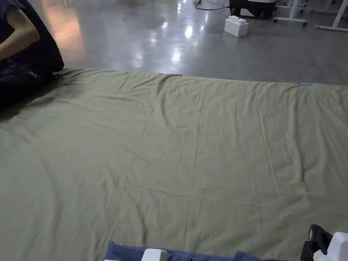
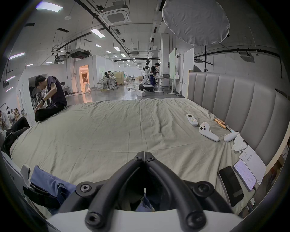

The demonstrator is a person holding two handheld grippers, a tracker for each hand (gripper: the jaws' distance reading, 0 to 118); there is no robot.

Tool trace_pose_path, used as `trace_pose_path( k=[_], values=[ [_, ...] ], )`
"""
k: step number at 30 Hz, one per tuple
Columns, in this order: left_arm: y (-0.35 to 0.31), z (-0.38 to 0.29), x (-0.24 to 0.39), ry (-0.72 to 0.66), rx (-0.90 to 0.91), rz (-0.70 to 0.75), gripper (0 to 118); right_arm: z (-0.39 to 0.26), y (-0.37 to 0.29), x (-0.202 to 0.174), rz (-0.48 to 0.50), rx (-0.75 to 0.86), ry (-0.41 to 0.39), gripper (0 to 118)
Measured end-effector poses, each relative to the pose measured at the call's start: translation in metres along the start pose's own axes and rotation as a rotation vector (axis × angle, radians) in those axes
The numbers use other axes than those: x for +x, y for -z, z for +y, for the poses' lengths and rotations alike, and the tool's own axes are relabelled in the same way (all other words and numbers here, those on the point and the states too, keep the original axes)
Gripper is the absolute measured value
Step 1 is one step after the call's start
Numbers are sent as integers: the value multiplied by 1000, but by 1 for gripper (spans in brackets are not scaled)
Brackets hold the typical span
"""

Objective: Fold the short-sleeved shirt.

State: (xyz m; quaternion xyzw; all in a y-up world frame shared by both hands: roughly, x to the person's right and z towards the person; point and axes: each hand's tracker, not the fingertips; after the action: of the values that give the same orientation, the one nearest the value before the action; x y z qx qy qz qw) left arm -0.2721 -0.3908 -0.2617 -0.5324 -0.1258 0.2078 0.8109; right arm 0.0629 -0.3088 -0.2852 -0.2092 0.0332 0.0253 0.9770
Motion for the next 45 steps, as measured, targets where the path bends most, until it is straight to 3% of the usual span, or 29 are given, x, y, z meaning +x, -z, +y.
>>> trace_pose_path(
  k=[3, 4, 7, 8, 15, 19, 25, 28, 30, 32, 33, 37, 40, 45],
  values=[
    [-11, 5, -7, -9, 4, -27, 11, 1, 0, -2, 6, 2, -1, 0],
    [-18, 7, -10, -14, 12, -33, 17, 2, 0, -2, 7, 4, -2, 0],
    [-47, 14, -26, -22, 78, -36, 59, 6, -2, -3, 11, 13, -7, 0],
    [-60, 17, -36, -32, 117, -41, 67, 8, -2, -3, 11, 15, -9, 0],
    [-120, 24, -117, -150, 255, 38, 81, 13, 0, -2, 13, 26, -1, 0],
    [-114, 15, -166, -197, 247, -31, 83, 15, 0, -4, 14, 29, -2, 0],
    [-69, -11, -212, -391, 217, -398, 82, 17, 0, -7, 15, 22, 11, 0],
    [-56, -17, -212, -444, 246, -505, 78, 17, -3, -9, 9, 24, 5, 0],
    [-49, -19, -204, -415, 228, -489, 62, 18, -5, -9, 5, 24, 2, 0],
    [-42, -20, -198, -334, 199, -431, 28, 18, -6, -10, 1, 23, -1, 0],
    [-39, -18, -193, -292, 162, -364, 18, 19, -7, -10, -1, 22, -3, 0],
    [-47, -13, -190, -371, 167, -394, 12, 21, -10, -11, -5, 27, -11, 0],
    [-71, -7, -181, -276, 242, -327, 11, 22, -11, -12, -5, 31, -15, 0],
    [-118, 16, -181, -244, 305, -264, 11, 23, -10, -12, -1, 35, -19, 0]
  ],
)
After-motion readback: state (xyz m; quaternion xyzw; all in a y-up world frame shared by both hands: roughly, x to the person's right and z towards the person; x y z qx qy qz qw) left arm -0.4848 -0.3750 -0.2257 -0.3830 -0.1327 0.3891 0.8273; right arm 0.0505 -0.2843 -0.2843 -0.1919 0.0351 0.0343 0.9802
